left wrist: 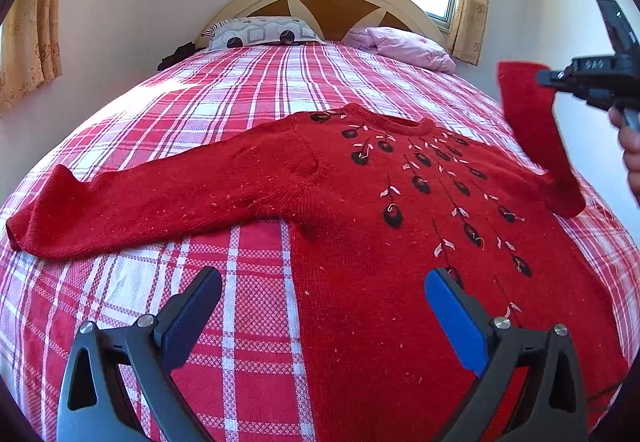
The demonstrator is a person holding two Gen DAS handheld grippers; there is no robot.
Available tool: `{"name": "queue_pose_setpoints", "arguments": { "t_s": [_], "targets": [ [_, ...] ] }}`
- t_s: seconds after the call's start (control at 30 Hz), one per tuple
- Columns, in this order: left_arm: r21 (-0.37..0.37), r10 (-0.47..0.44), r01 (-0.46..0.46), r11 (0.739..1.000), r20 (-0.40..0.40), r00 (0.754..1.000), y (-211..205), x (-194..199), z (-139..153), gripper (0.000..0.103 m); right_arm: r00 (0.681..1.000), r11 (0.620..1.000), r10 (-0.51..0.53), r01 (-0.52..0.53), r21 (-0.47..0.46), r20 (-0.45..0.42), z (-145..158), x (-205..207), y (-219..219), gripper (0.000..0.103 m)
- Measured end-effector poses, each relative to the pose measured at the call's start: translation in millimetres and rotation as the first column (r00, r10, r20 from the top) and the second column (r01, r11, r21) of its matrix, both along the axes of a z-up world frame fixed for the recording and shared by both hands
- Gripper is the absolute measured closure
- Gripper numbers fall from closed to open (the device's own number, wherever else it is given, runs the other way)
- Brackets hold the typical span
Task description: Fold small clothes
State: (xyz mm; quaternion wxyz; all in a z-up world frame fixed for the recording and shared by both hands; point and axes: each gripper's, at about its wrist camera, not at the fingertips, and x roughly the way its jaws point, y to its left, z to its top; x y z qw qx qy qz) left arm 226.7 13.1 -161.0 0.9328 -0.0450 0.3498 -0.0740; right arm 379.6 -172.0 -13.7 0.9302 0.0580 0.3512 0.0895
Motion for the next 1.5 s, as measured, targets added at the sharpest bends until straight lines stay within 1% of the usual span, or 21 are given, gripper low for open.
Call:
{"name": "queue_pose_setpoints", "arguments": {
  "t_s": [0.17,0.3,0.33,0.37,0.43,0.5,0.6,0.63,0.73,0.77,0.87,1.0,1.07,1.1,1.13,1.17,1.2,1.23,1.33,1.4,1.5],
  "targets": [
    [-0.032,-0.013,0.013,0.999,-0.005,1.0,1.8,5.7,6.8,0.001,0.994,0.996,0.084,-0.087,-0.035,-0.077,-47.2,0.8,30.9,0.091],
    [-0.041,-0.045,0.045,0.998,-0.01,0.999,-9.2,17.7,12.6,0.001,0.974,0.989,0.147,-0.149,-0.001,-0.172,-91.2,3.2,36.1,0.086],
    [-0.042,-0.053,0.052,0.998,-0.014,0.999,-12.3,20.2,13.4,0.001,0.97,0.987,0.159,-0.16,0.011,-0.183,-94.5,1.2,37.3,0.081],
    [-0.043,-0.063,0.063,0.997,-0.02,0.998,-17.0,23.8,14.0,0.001,0.965,0.984,0.176,-0.171,0.04,-0.192,-98.3,-1.2,33.6,0.06],
    [-0.051,-0.101,0.099,0.994,-0.028,0.995,-29.5,30.7,16.4,0.001,0.964,0.979,0.195,-0.178,0.103,-0.18,-99.0,-9.3,22.2,0.034],
    [-0.058,-0.132,0.13,0.99,-0.039,0.99,-43.2,38.2,17.7,0.001,0.969,0.974,0.199,-0.179,0.139,-0.144,-95.1,-21.4,2.4,0.036],
    [-0.087,-0.193,0.188,0.978,-0.051,0.98,-65.5,52.1,18.9,0.003,0.988,0.982,0.139,-0.128,0.142,-0.072,-89.1,-42.2,-38.1,0.036],
    [-0.091,-0.209,0.203,0.975,-0.057,0.976,-73.3,56.8,19.1,0.006,0.994,0.983,0.099,-0.091,0.156,-0.042,-87.1,-50.9,-60.9,0.036],
    [-0.082,-0.262,0.255,0.963,-0.081,0.962,-100.4,74.5,16.5,0.032,1.0,0.983,-0.021,0.018,0.183,0.019,-82.6,-70.8,-114.2,0.036],
    [-0.068,-0.266,0.261,0.963,-0.097,0.959,-109.9,82.6,13.1,0.035,0.996,0.982,-0.078,0.069,0.178,0.04,-82.1,-79.5,-134.0,0.036],
    [-0.033,-0.267,0.265,0.964,-0.132,0.954,-131.7,103.6,1.5,0.035,0.977,0.972,-0.199,0.188,0.14,0.071,-84.7,-93.7,-168.3,0.032],
    [0.003,-0.255,0.261,0.965,-0.201,0.946,-152.8,129.4,-16.3,0.036,0.962,0.955,-0.266,0.254,0.153,0.064,-101.4,-103.3,-190.4,0.031],
    [0.003,-0.23,0.237,0.972,-0.23,0.946,-154.1,138.3,-25.5,0.048,0.957,0.945,-0.285,0.27,0.185,0.059,-109.0,-107.4,-198.6,0.031],
    [0.015,-0.221,0.23,0.973,-0.223,0.95,-154.9,140.0,-27.1,0.051,0.954,0.938,-0.293,0.274,0.211,0.061,-109.0,-110.1,-204.4,0.031],
    [0.026,-0.218,0.228,0.973,-0.214,0.952,-156.3,141.3,-26.8,0.061,0.95,0.931,-0.304,0.281,0.235,0.067,-107.9,-112.0,-210.0,0.031],
    [0.032,-0.214,0.226,0.974,-0.215,0.953,-157.4,142.7,-26.0,0.075,0.948,0.923,-0.309,0.282,0.26,0.07,-107.9,-112.5,-215.9,0.027],
    [0.027,-0.213,0.224,0.974,-0.217,0.953,-157.6,144.5,-25.8,0.081,0.947,0.918,-0.314,0.286,0.274,0.064,-111.2,-113.4,-217.6,0.023],
    [0.012,-0.22,0.228,0.974,-0.218,0.951,-157.5,147.0,-24.7,0.095,0.947,0.913,-0.318,0.292,0.284,0.049,-117.3,-113.9,-219.5,0.018],
    [-0.023,-0.214,0.214,0.977,-0.206,0.955,-150.6,149.7,-12.3,0.097,0.937,0.887,-0.348,0.334,0.317,-0.014,-133.4,-113.5,-232.1,0.017],
    [-0.025,-0.201,0.2,0.98,-0.16,0.966,-142.9,149.4,3.5,0.097,0.936,0.88,-0.352,0.331,0.34,-0.002,-132.1,-117.2,-234.4,0.017],
    [-0.048,-0.179,0.174,0.984,-0.118,0.977,-123.5,149.2,24.4,0.097,0.935,0.885,-0.354,0.33,0.33,0.013,-131.0,-119.1,-232.6,0.017]
  ]
}}
